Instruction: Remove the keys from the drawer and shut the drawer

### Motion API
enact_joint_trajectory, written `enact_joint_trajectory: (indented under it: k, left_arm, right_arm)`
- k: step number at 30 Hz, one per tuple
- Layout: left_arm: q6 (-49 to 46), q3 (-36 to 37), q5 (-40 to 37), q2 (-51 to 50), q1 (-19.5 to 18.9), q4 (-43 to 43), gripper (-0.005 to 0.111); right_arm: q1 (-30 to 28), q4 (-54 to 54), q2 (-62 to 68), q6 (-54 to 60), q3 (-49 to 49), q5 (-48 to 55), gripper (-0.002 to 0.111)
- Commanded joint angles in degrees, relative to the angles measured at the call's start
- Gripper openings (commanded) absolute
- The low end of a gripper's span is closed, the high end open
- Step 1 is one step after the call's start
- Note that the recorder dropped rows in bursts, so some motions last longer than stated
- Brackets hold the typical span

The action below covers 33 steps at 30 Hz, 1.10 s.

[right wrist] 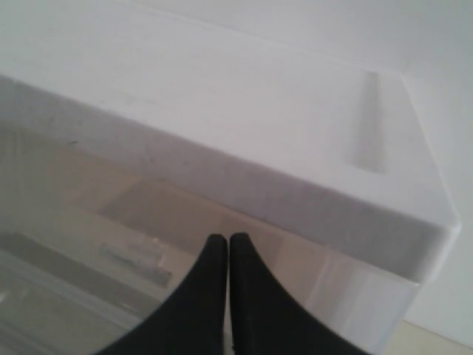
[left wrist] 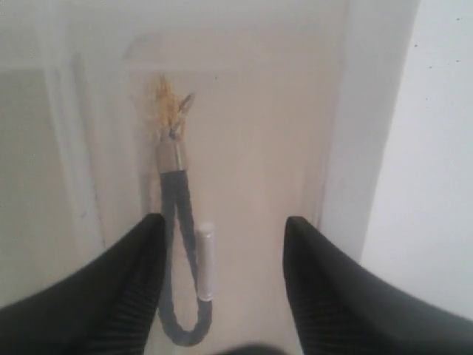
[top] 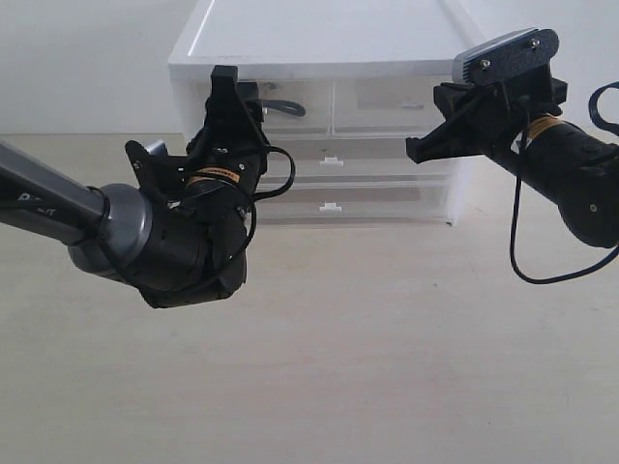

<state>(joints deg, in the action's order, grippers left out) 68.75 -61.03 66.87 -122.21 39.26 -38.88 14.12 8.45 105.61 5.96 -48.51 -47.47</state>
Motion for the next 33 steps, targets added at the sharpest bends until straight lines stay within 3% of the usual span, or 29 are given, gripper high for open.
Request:
enact_joint_trajectory:
  k: [1,13,29,33]
  left_arm:
    - [-0.19,-0.33,-0.63,-0.12,-0.20,0.41,0.046]
    - [-0.19,-0.33,-1.00,-0.12,-0.29,0.20,0.037]
    - [-0.19,-0.33,-3.37,-0.12,-0.96,-0.25,0.037]
    - [-0.19,-1.53,-4.23,-0.12,-0.96,-0.13,0.021]
  right_arm:
    - [-0.42,-1.98,0.24,-0.10,-0.81,0.35,0.000]
    - [-0.42,-1.98,0.24,-0.10,-0.81,0.35,0.000]
    - [-0.42,-1.98,0.24,-0.10,-0.81,0.35,0.000]
    - [-0.42,-1.98,0.24,-0.10,-0.81,0.35,0.000]
